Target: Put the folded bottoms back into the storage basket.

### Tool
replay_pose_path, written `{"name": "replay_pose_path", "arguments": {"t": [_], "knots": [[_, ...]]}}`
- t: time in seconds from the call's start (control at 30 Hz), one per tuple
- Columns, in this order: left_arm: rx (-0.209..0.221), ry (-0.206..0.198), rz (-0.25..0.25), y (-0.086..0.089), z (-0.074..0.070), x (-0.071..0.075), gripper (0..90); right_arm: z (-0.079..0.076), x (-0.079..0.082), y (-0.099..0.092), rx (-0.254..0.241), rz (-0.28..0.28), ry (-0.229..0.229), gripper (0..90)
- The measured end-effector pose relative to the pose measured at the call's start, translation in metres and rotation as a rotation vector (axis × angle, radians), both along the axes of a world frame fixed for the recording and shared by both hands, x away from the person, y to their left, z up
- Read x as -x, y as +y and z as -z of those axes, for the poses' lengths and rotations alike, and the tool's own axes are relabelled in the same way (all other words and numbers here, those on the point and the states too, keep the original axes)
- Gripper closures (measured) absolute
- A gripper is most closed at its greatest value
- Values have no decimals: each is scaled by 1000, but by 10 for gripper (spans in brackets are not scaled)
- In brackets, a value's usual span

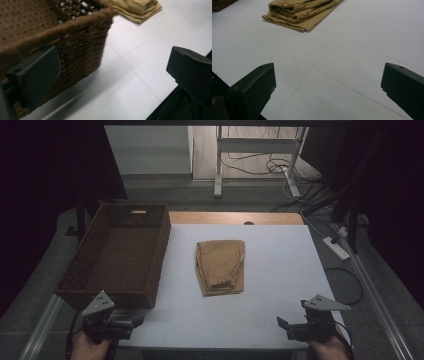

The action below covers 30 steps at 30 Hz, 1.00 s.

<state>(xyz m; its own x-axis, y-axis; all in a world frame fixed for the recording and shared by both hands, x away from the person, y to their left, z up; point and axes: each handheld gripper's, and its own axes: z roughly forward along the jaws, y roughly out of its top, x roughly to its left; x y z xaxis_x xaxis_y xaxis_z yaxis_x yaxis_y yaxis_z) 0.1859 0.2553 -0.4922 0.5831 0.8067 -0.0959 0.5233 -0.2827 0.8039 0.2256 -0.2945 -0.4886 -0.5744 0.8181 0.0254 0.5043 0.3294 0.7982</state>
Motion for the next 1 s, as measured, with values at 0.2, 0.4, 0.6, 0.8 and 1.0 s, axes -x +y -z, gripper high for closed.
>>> {"name": "replay_pose_path", "arguments": {"t": [0.2, 0.4, 0.6, 0.8, 1.0], "knots": [[10, 3, 36, -8, -1, -2, 0, 0, 0, 0, 0, 0, 0, 6], [2, 22, 70, -17, 1, -5, 0, 0, 0, 0, -2, 0, -4, 6], [24, 31, 124, -29, 1, -9, 0, 0, 1, 0, -3, -6, -4, 6], [31, 31, 160, -40, 3, -12, 0, 0, 0, 0, -1, -10, -3, 6], [-5, 34, 194, -55, 7, -17, 1, 0, 0, 0, -2, -15, -3, 6]]}}
